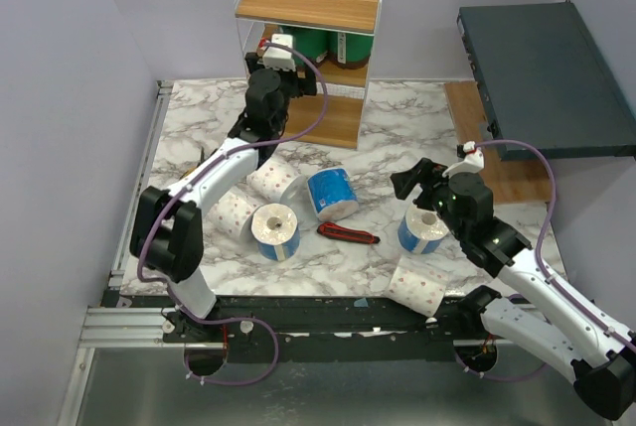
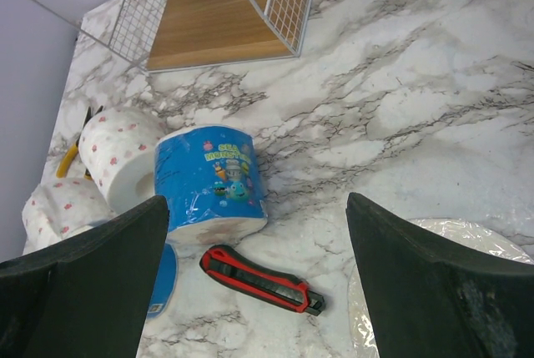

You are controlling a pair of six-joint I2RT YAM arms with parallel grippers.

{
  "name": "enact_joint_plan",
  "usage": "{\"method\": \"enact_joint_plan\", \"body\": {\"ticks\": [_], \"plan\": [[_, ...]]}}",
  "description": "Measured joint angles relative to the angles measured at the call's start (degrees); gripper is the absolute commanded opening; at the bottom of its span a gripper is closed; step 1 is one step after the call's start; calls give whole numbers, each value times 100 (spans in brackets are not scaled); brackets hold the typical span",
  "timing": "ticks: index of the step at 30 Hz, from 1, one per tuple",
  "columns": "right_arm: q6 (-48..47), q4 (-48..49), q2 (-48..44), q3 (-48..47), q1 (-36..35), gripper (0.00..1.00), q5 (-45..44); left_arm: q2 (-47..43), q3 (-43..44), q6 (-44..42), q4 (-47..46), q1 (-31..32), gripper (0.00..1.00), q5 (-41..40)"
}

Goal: Place and organize the paper towels onto the shelf
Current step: Adjust the paper towel on the shelf.

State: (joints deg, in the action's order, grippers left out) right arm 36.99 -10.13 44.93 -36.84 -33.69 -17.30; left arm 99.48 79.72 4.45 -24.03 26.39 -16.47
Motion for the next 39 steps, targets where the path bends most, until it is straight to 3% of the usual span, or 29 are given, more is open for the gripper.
{"method": "enact_joint_plan", "body": {"ticks": [3,8,11,14,23,39], "plan": [[0,4,-20,20,0,91,0,-529,-354,146,-15,-2,89,0],[0,4,-33,39,0,91,2,-1180,-662,1211,216,-365,44,404],[2,4,-31,39,0,91,2,-1314,-881,1978,251,-822,31,817],[0,4,-33,39,0,91,2,-1237,-922,2496,391,-1110,24,1038],[2,9,-37,87,0,91,2,-610,-522,3141,424,-1060,21,1464],[94,7,-37,251,0,91,4,343,153,3639,85,-992,22,1508]]}}
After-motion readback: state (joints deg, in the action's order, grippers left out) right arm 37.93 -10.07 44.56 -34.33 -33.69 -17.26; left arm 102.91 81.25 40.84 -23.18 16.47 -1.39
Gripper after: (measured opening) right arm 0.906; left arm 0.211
